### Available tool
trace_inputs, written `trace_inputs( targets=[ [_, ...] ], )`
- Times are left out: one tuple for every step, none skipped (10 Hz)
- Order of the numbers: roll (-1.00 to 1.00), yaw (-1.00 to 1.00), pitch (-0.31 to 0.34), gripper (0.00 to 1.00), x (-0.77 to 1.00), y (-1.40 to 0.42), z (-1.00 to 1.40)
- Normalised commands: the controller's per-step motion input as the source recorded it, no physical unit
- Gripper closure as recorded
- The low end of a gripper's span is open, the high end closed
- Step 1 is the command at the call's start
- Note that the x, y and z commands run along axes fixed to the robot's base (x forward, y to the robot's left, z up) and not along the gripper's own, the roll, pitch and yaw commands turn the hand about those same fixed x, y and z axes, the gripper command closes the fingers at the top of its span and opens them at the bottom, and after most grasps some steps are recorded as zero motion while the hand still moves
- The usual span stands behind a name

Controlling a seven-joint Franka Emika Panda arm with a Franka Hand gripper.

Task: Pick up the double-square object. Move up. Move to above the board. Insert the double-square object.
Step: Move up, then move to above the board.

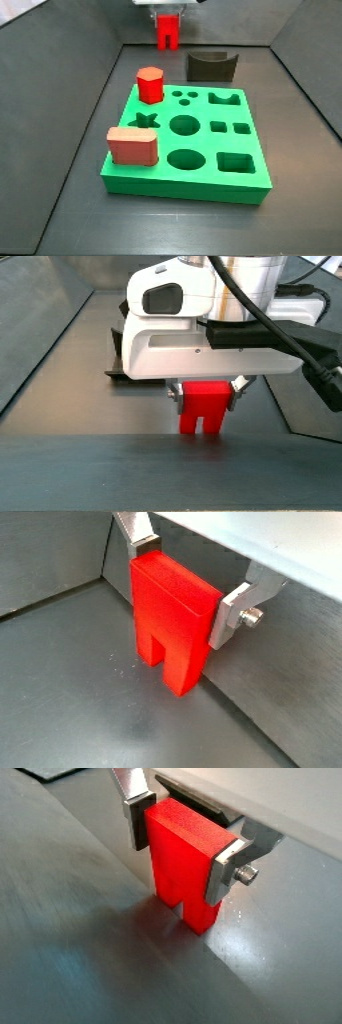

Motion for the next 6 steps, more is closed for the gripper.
trace_inputs(
  targets=[
    [0.01,0.00,0.007,1.00,-0.01,0.04,0.82],
    [0.02,-0.01,0.035,1.00,-0.03,0.03,0.68],
    [0.03,-0.01,0.044,1.00,-0.03,0.01,0.59],
    [0.05,-0.01,0.060,1.00,-0.02,0.00,0.38],
    [0.07,-0.01,0.072,1.00,-0.02,0.00,0.23],
    [0.02,-0.23,0.031,1.00,0.09,-0.09,1.00]
  ],
)
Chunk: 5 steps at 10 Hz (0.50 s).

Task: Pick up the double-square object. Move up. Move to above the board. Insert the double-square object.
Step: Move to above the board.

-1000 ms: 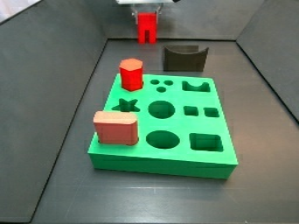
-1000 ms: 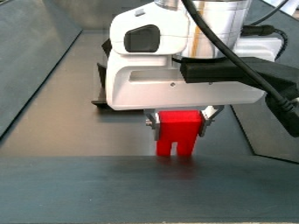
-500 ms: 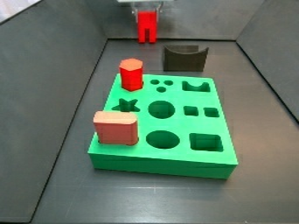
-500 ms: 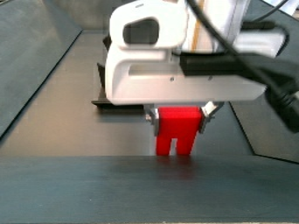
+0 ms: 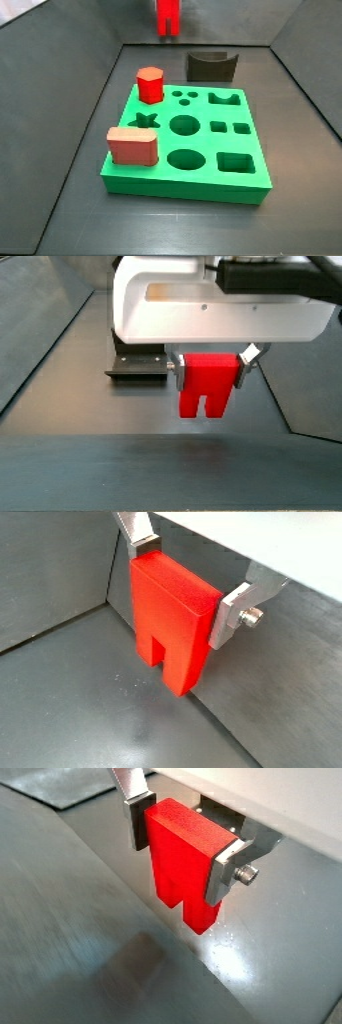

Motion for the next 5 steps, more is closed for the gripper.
trace_inputs(
  targets=[
    [0.02,-0.22,0.036,1.00,0.09,-0.09,1.00],
    [0.00,-0.16,0.064,1.00,0.07,-0.08,1.00],
    [0.00,-0.11,0.077,1.00,0.07,-0.07,1.00],
    [0.01,-0.06,0.097,1.00,0.06,-0.06,1.00],
    [0.01,-0.04,0.104,1.00,0.06,-0.06,1.00]
  ],
)
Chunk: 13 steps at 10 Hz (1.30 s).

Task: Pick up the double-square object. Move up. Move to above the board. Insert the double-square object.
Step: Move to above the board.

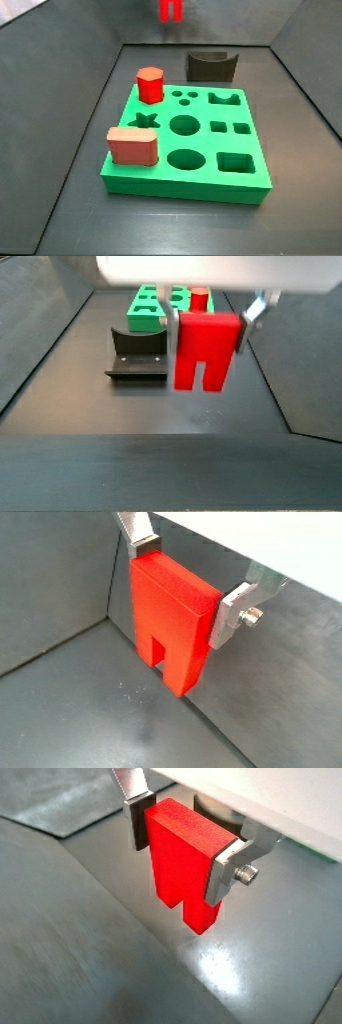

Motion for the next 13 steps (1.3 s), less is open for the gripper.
trace_inputs(
  targets=[
    [0.03,-0.01,0.113,1.00,0.06,-0.05,1.00],
    [0.04,0.00,0.118,1.00,0.06,-0.05,1.00],
    [0.05,0.02,0.119,1.00,0.05,-0.04,1.00],
    [0.06,0.02,0.119,1.00,0.05,-0.04,1.00],
    [0.06,0.03,0.118,1.00,0.04,-0.04,1.00],
    [0.06,0.03,0.116,1.00,0.03,-0.03,0.93],
    [0.05,0.03,0.112,1.00,0.02,-0.02,0.72],
    [0.05,0.03,0.111,1.00,0.01,-0.01,0.57],
    [0.05,0.03,0.108,1.00,0.01,-0.01,0.36],
    [0.05,0.03,0.107,1.00,0.01,-0.01,0.25],
    [-0.08,-0.29,0.414,1.00,-0.02,-1.00,0.08],
    [-0.08,-0.29,0.401,1.00,-0.01,-1.00,0.07],
    [-0.01,-0.12,0.232,1.00,-0.02,-1.00,0.08]
  ],
)
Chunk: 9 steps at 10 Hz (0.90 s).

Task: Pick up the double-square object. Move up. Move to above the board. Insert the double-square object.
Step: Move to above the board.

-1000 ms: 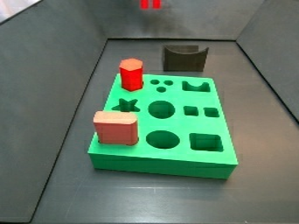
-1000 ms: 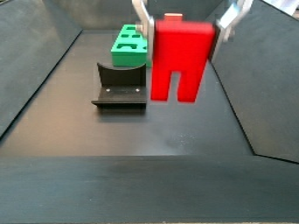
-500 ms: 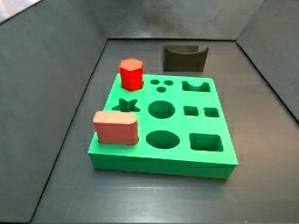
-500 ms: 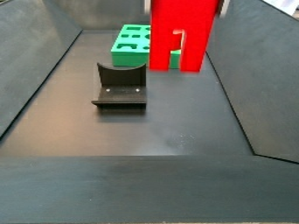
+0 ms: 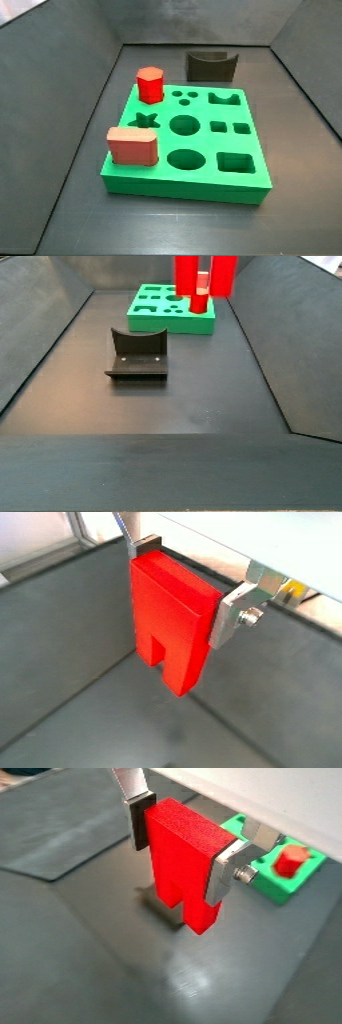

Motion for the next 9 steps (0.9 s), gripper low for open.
trace_inputs(
  targets=[
    [-0.02,-0.07,0.156,1.00,-0.02,-1.00,0.08],
    [0.01,-0.03,0.068,1.00,-0.02,-1.00,0.08],
    [0.02,0.00,0.015,1.00,-0.02,-1.00,0.08],
    [0.02,-0.01,0.010,1.00,-0.03,-1.00,0.08],
    [0.02,0.00,0.011,1.00,-0.03,-1.00,0.08],
    [0.02,0.00,0.014,1.00,-0.03,-1.00,0.08],
    [0.01,0.01,0.011,1.00,-0.03,-1.00,0.08],
    [0.00,0.01,0.003,1.00,-0.03,-1.00,0.09],
    [-0.01,0.00,0.006,1.00,-0.03,-1.00,0.09]
  ],
)
